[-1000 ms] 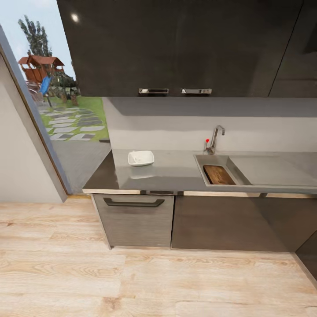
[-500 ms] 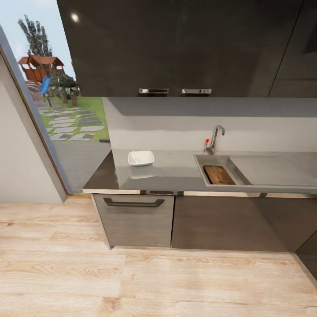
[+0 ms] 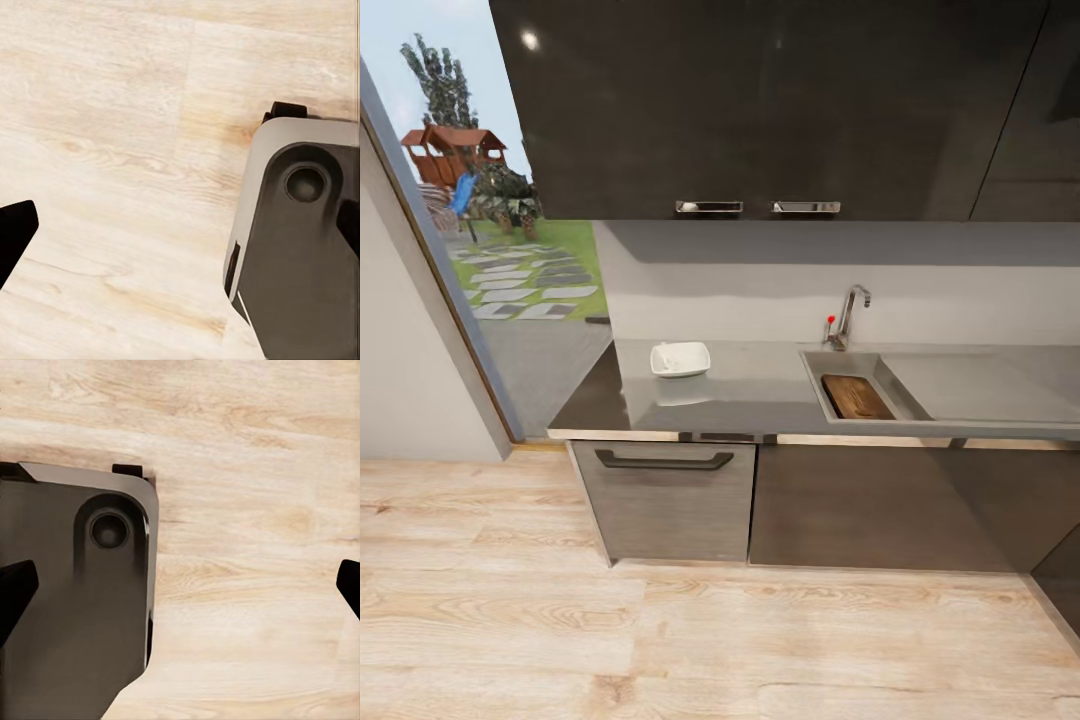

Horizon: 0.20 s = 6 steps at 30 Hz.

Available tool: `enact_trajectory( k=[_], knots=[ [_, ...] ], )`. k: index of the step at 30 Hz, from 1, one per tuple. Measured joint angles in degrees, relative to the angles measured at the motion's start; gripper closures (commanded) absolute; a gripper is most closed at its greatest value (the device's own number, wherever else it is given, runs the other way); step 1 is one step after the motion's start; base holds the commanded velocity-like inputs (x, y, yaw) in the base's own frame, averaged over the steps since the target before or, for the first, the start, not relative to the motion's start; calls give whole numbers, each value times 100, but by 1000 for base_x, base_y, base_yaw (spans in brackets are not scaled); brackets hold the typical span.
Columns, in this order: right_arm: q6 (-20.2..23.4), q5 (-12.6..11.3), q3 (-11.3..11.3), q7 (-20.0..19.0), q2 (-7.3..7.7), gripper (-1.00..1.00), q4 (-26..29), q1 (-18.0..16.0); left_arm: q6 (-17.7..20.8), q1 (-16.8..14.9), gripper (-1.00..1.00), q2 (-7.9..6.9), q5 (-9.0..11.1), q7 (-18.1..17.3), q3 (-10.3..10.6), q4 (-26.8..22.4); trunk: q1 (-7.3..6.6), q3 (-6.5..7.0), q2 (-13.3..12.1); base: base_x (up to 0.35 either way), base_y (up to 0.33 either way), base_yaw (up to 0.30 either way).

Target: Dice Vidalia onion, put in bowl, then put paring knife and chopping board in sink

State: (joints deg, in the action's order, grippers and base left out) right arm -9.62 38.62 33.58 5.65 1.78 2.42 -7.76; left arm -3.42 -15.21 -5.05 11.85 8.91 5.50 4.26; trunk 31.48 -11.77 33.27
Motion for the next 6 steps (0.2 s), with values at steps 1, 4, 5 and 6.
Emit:
enact_trajectory(
  k=[1,4,5,6],
  knots=[
    [0,1,1,0,0,-100,0,0,0,-3,-100,13,0,-1,0,0,0,0,0,0,0,0],
    [-5,-1,11,0,-1,-100,6,0,0,0,-100,31,1,-2,-1,0,0,0,0,0,0,0],
    [-6,-2,12,0,-2,-100,6,0,0,0,-100,32,1,-2,-1,0,0,0,0,0,0,0],
    [-5,0,13,0,-2,-100,7,0,0,1,-100,34,1,0,-1,0,0,0,0,0,0,0]
  ],
)
